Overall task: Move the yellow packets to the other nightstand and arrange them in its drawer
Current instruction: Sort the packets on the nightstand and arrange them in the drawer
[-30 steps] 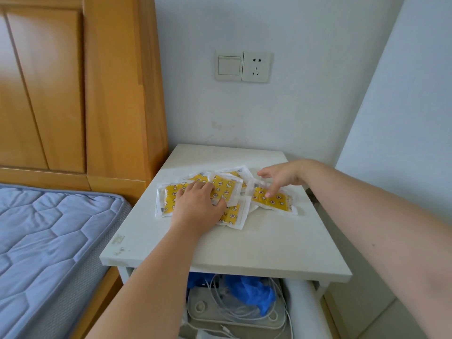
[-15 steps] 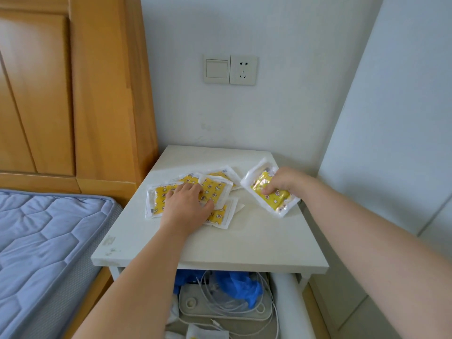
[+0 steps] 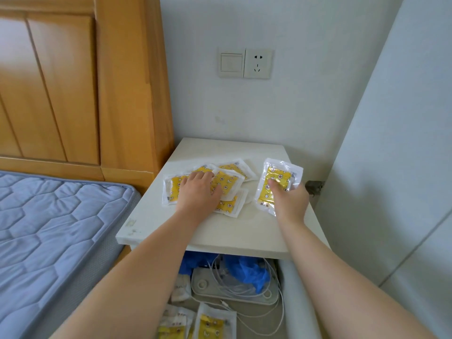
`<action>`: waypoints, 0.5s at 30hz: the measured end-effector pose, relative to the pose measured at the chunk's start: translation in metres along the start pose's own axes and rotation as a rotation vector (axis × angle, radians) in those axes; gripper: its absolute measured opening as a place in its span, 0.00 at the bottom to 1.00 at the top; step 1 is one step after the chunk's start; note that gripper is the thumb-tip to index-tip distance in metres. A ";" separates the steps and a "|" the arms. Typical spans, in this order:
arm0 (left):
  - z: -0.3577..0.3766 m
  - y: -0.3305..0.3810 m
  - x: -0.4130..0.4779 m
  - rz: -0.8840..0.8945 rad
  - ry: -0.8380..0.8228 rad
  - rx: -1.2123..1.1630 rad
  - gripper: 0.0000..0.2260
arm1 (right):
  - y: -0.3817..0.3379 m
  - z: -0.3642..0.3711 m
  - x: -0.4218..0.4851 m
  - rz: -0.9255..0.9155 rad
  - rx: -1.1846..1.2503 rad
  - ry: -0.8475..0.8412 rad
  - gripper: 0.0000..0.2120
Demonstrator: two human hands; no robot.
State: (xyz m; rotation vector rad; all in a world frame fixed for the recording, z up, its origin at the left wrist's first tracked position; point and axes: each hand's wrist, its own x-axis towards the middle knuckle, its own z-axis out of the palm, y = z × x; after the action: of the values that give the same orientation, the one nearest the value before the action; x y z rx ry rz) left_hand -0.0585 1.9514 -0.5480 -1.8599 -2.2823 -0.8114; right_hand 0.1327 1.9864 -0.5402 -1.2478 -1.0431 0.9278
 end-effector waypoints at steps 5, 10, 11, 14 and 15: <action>0.004 0.002 0.006 -0.018 -0.113 0.200 0.24 | -0.003 0.000 -0.002 -0.033 -0.060 0.036 0.14; 0.000 0.020 0.031 -0.157 -0.194 0.263 0.32 | 0.003 0.001 0.003 -0.050 -0.077 0.017 0.08; -0.001 0.022 0.036 -0.169 -0.193 0.254 0.30 | 0.004 0.001 0.004 -0.053 -0.082 0.016 0.09; -0.006 0.028 0.045 -0.202 -0.219 0.166 0.25 | 0.006 0.001 0.005 -0.074 -0.080 0.006 0.09; -0.008 0.029 0.047 -0.219 -0.244 0.119 0.25 | 0.006 0.001 0.005 -0.078 -0.079 0.004 0.09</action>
State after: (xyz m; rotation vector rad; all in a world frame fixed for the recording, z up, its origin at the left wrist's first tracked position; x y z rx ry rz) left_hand -0.0454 1.9932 -0.5126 -1.7661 -2.6531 -0.4771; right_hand 0.1334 1.9923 -0.5456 -1.2648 -1.1267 0.8303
